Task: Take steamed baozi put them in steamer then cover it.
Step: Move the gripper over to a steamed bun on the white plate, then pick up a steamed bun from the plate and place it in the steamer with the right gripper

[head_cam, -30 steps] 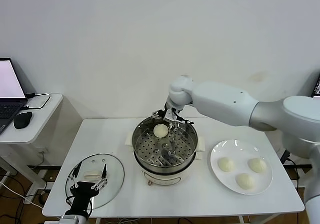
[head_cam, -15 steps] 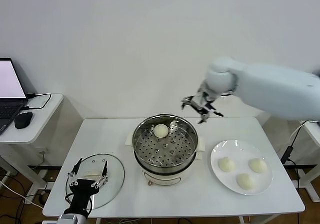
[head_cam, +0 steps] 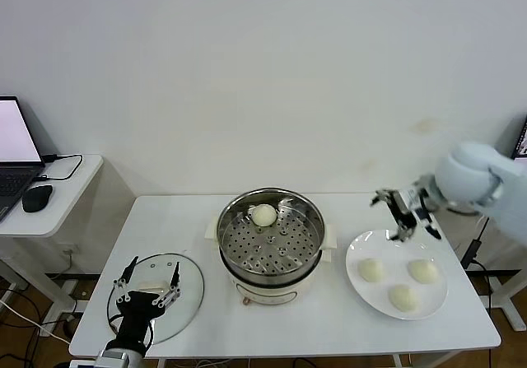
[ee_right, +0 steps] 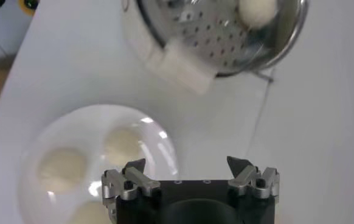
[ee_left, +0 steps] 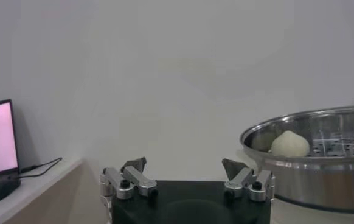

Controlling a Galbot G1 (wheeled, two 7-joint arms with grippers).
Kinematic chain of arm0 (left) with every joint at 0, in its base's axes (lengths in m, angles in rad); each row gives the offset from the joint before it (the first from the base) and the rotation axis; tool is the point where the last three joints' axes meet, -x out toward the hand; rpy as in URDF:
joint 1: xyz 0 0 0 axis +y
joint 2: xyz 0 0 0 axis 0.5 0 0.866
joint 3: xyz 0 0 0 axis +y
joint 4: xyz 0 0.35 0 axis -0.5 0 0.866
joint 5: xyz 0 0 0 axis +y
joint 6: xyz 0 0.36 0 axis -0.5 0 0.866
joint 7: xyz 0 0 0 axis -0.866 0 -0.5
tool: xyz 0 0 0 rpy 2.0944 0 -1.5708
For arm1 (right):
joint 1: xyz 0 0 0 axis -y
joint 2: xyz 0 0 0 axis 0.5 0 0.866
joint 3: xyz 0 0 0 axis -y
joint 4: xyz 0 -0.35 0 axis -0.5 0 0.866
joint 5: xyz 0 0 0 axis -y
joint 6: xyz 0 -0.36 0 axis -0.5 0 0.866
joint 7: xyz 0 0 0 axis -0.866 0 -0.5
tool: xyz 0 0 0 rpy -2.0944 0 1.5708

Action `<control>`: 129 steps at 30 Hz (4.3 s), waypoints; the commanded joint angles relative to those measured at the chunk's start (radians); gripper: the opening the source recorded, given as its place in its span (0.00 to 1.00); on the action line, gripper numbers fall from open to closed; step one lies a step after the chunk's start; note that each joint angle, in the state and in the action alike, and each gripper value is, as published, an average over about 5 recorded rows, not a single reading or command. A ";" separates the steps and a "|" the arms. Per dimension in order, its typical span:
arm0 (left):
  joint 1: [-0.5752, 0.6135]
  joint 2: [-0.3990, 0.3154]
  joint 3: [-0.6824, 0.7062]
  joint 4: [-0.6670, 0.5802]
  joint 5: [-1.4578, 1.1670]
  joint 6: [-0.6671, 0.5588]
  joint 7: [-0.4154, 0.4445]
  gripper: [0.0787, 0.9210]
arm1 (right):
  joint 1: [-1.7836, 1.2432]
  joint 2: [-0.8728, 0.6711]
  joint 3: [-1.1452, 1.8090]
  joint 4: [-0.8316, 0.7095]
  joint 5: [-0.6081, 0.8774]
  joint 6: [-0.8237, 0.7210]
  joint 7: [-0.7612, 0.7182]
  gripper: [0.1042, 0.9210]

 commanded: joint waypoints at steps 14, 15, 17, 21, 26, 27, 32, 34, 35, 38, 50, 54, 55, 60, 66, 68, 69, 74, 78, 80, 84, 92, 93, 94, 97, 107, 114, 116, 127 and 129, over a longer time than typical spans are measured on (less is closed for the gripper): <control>-0.003 -0.005 -0.013 0.017 0.004 0.001 0.003 0.88 | -0.397 0.132 0.238 -0.207 -0.109 -0.016 0.072 0.88; -0.004 -0.005 -0.013 0.019 0.004 0.001 0.003 0.88 | -0.397 0.144 0.238 -0.221 -0.110 -0.015 0.075 0.88; -0.005 -0.005 -0.014 0.023 0.003 0.001 0.003 0.88 | -0.396 0.170 0.237 -0.252 -0.113 -0.011 0.078 0.88; -0.011 -0.005 -0.013 0.028 0.000 0.001 0.002 0.88 | -0.388 0.215 0.229 -0.303 -0.114 -0.002 0.081 0.88; -0.018 -0.005 -0.013 0.032 -0.001 0.003 0.003 0.88 | -0.386 0.264 0.223 -0.353 -0.108 0.011 0.083 0.88; -0.019 -0.005 -0.013 0.034 -0.001 0.003 0.003 0.88 | -0.387 0.270 0.224 -0.358 -0.106 0.010 0.083 0.88; -0.022 -0.006 -0.012 0.044 -0.001 0.003 0.003 0.88 | -0.395 0.293 0.225 -0.376 -0.107 0.002 0.083 0.88; -0.024 -0.007 -0.010 0.045 -0.001 0.003 0.003 0.88 | -0.397 0.303 0.226 -0.386 -0.112 0.004 0.083 0.88; -0.024 -0.007 -0.010 0.046 -0.001 0.003 0.003 0.88 | -0.398 0.308 0.226 -0.390 -0.114 0.005 0.083 0.88; -0.026 -0.009 -0.009 0.047 -0.001 0.003 0.003 0.88 | -0.402 0.319 0.229 -0.396 -0.119 0.002 0.079 0.87; -0.026 -0.016 -0.008 0.050 -0.001 0.003 0.002 0.88 | -0.397 0.313 0.230 -0.391 -0.142 -0.013 0.054 0.69; -0.026 -0.018 -0.007 0.049 -0.001 0.003 0.002 0.88 | -0.391 0.302 0.230 -0.389 -0.146 -0.014 0.045 0.63; -0.026 -0.018 -0.007 0.049 -0.001 0.003 0.002 0.88 | -0.390 0.299 0.230 -0.387 -0.146 -0.014 0.042 0.62; -0.026 -0.017 -0.007 0.047 0.000 0.003 0.002 0.88 | -0.366 0.270 0.227 -0.354 -0.133 -0.018 0.027 0.57; -0.032 -0.014 -0.005 0.044 0.000 0.004 0.002 0.88 | -0.247 0.187 0.180 -0.267 -0.063 -0.046 0.009 0.53; -0.034 -0.013 -0.003 0.043 -0.001 0.004 0.002 0.88 | -0.192 0.158 0.159 -0.231 -0.030 -0.056 0.006 0.52; -0.035 -0.013 -0.002 0.043 -0.001 0.004 0.002 0.88 | -0.161 0.145 0.149 -0.212 -0.015 -0.059 0.004 0.52; -0.036 -0.008 0.003 0.037 -0.001 0.004 0.002 0.88 | 0.065 0.092 0.024 -0.106 0.102 -0.083 0.000 0.52; -0.038 -0.003 0.006 0.028 -0.002 0.005 0.002 0.88 | 0.327 0.092 -0.154 -0.047 0.194 -0.107 0.000 0.52; -0.040 -0.001 0.007 0.023 -0.004 0.005 0.002 0.88 | 0.456 0.110 -0.243 -0.027 0.238 -0.125 0.007 0.52; -0.041 0.004 0.007 0.016 -0.008 0.005 0.002 0.88 | 0.644 0.174 -0.368 0.017 0.366 -0.185 0.038 0.53; -0.056 -0.001 0.000 0.022 -0.011 0.003 0.001 0.88 | 0.595 0.411 -0.361 0.045 0.560 -0.310 0.150 0.54; -0.059 -0.004 -0.001 0.023 -0.010 0.003 0.001 0.88 | 0.564 0.446 -0.348 0.032 0.569 -0.319 0.164 0.55; -0.061 -0.008 -0.001 0.024 -0.010 0.003 0.001 0.88 | 0.534 0.481 -0.334 0.015 0.577 -0.327 0.179 0.55; -0.063 -0.013 -0.008 0.022 -0.009 0.004 0.001 0.88 | 0.450 0.570 -0.294 -0.048 0.586 -0.343 0.210 0.55; -0.065 -0.019 -0.036 0.036 -0.012 0.002 0.001 0.88 | 0.252 0.794 -0.242 -0.251 0.552 -0.369 0.261 0.55; -0.071 -0.026 -0.039 0.041 -0.011 0.002 0.001 0.88 | 0.173 0.873 -0.221 -0.347 0.526 -0.374 0.280 0.55; -0.070 -0.027 -0.039 0.045 -0.011 0.001 0.001 0.88 | 0.165 0.885 -0.220 -0.355 0.523 -0.377 0.283 0.55; -0.073 -0.028 -0.033 0.049 -0.011 -0.001 0.001 0.88 | 0.145 0.923 -0.236 -0.367 0.505 -0.398 0.287 0.56; -0.073 -0.028 -0.032 0.049 -0.011 -0.002 0.001 0.88 | 0.143 0.923 -0.240 -0.370 0.492 -0.399 0.285 0.57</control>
